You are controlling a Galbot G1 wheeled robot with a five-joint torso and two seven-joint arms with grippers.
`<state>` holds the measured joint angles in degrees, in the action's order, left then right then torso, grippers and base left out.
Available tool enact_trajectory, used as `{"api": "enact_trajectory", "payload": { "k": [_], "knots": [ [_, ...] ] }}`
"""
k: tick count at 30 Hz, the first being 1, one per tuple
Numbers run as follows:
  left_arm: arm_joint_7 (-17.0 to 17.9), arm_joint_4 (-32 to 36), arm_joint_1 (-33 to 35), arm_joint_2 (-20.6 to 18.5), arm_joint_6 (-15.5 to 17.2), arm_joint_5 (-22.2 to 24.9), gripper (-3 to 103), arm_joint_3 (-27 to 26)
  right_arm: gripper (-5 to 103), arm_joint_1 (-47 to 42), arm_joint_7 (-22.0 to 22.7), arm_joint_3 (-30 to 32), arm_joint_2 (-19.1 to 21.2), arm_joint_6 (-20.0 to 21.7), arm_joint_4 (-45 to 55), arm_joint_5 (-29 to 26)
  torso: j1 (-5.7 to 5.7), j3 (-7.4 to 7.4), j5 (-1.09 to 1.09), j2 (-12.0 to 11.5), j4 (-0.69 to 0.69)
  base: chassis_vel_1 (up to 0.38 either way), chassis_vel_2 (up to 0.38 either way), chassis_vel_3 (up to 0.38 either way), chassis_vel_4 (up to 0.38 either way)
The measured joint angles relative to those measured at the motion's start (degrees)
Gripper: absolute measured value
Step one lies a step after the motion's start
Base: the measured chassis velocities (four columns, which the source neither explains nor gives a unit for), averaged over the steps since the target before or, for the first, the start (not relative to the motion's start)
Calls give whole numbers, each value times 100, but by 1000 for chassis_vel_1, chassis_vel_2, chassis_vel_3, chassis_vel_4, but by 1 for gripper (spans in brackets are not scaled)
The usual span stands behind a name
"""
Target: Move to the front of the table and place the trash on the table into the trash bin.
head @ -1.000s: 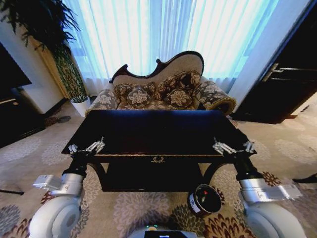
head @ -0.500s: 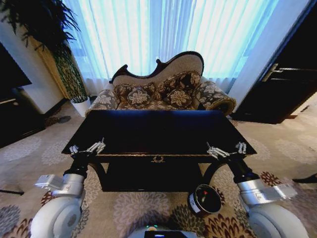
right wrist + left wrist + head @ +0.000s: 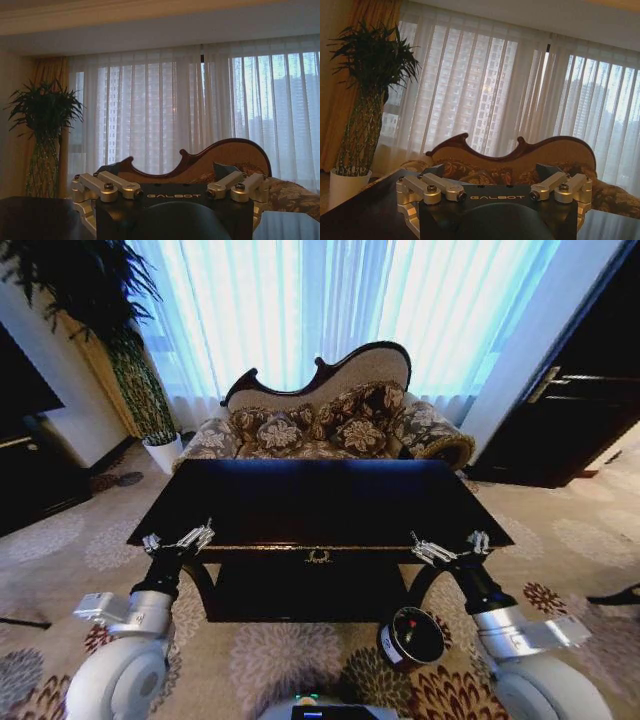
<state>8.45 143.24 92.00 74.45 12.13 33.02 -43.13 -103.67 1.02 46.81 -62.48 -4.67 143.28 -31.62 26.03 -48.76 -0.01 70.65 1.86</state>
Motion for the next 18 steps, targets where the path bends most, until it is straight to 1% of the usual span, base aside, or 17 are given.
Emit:
{"api": "enact_trajectory", "payload": {
  "k": [3, 8, 11, 14, 18],
  "knots": [
    [-1, 0, 6, 4, 0, 3, 100, 14, 100, 16, 0, 3, 1, -1, -2, -20, -1, 0, 1, 0, 0, 210, -228, -203, 244],
    [10, 0, 10, -37, 42, 40, 100, 11, 100, 16, 16, 19, 35, -1, -2, -62, -4, 1, -2, 1, 0, 290, -273, -270, 288],
    [13, 0, 10, -56, 42, 55, 100, -7, 100, 38, 23, 9, 41, -2, -3, -58, -4, 1, 2, 1, 0, 329, -325, -317, 312],
    [18, 0, 11, -34, 42, 56, 100, 0, 100, 40, 23, -6, 40, -2, -2, -50, -3, 1, -3, 1, 0, 339, -358, -341, 331],
    [18, 0, 7, -10, 42, 54, 100, 12, 100, 47, 26, -9, 53, -3, -3, -50, -4, 1, 1, 1, 0, 359, -355, -339, 361]
  ]
}}
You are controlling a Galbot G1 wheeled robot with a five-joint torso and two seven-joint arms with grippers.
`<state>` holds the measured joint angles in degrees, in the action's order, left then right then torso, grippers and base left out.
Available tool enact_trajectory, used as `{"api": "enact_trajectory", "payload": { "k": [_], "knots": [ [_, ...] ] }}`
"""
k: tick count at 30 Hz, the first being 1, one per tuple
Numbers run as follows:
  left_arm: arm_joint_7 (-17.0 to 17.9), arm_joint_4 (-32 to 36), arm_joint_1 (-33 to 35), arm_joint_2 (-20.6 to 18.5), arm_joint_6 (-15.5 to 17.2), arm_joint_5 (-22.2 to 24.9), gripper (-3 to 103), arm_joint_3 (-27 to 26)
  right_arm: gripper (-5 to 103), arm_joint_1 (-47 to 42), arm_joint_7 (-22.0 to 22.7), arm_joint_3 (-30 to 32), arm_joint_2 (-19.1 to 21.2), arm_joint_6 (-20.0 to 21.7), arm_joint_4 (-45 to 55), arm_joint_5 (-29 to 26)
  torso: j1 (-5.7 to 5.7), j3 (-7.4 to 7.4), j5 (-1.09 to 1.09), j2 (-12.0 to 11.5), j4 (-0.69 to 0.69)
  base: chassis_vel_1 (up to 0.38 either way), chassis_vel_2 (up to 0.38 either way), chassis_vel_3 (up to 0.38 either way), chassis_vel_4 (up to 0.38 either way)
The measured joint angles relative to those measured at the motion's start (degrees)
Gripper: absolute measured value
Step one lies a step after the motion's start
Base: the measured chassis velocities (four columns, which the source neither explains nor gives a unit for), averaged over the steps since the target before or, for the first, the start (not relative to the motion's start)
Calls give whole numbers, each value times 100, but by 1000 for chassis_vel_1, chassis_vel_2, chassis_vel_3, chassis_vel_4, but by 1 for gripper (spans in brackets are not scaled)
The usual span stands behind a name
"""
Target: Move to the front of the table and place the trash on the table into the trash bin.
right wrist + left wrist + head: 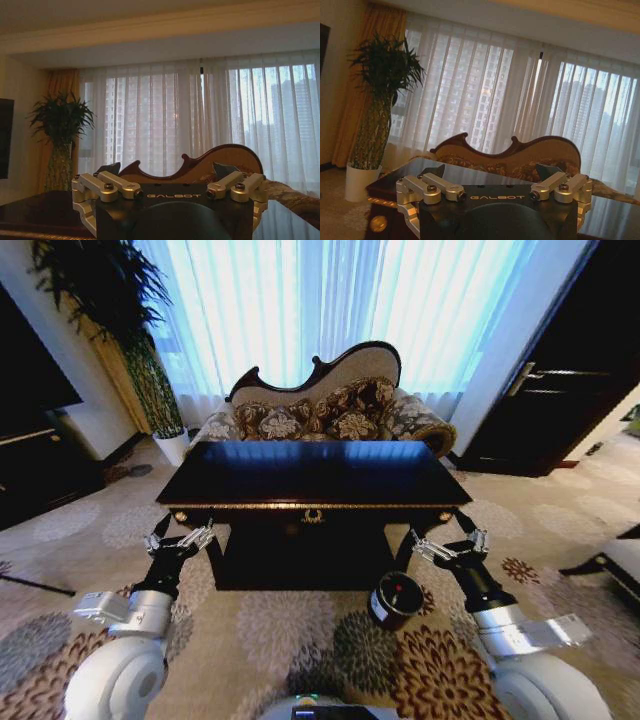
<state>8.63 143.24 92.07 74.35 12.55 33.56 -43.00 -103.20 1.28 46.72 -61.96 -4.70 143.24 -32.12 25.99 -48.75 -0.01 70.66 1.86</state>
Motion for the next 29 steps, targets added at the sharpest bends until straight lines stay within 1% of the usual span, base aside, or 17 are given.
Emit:
{"api": "enact_trajectory", "payload": {
  "k": [2, 4, 6, 20, 24, 28, 29],
  "knots": [
    [0, 0, 0, 1, 0, -6, 100, 0, 100, 0, 1, 13, 9, -10, 1, -2, -5, 3, -3, 5, 1, 375, -376, -374, 363],
    [-1, 0, 0, 4, 0, -9, 100, 2, 100, 0, 2, 19, 11, -24, 0, -6, -4, 1, 2, 3, 1, 394, -403, -416, 375],
    [-2, 0, 0, 6, 0, -11, 100, 4, 100, 0, 3, 20, 11, -29, -1, -7, 0, -1, 1, 1, 0, 401, -363, -406, 367],
    [-9, 0, 23, 20, -1, -37, 100, 6, 100, 6, -21, 19, -6, -142, -1, -25, -2, 1, -2, 1, 1, 332, -328, -317, 340],
    [-11, 0, 26, 27, -2, -38, 100, 6, 100, 4, -22, 23, -10, -177, 0, -54, -8, 4, 0, 6, 1, 189, -247, -210, 231],
    [-12, 0, 27, 27, -2, -40, 100, 6, 100, 4, -29, 24, -22, -186, -1, -64, -5, 2, -2, 4, 1, -3, -34, -72, 79],
    [-14, 0, 27, 27, -3, -41, 100, 6, 100, 7, -36, 24, -33, -195, -1, -66, 3, -2, 1, -1, 1, -61, 59, 32, -29]
  ]
}}
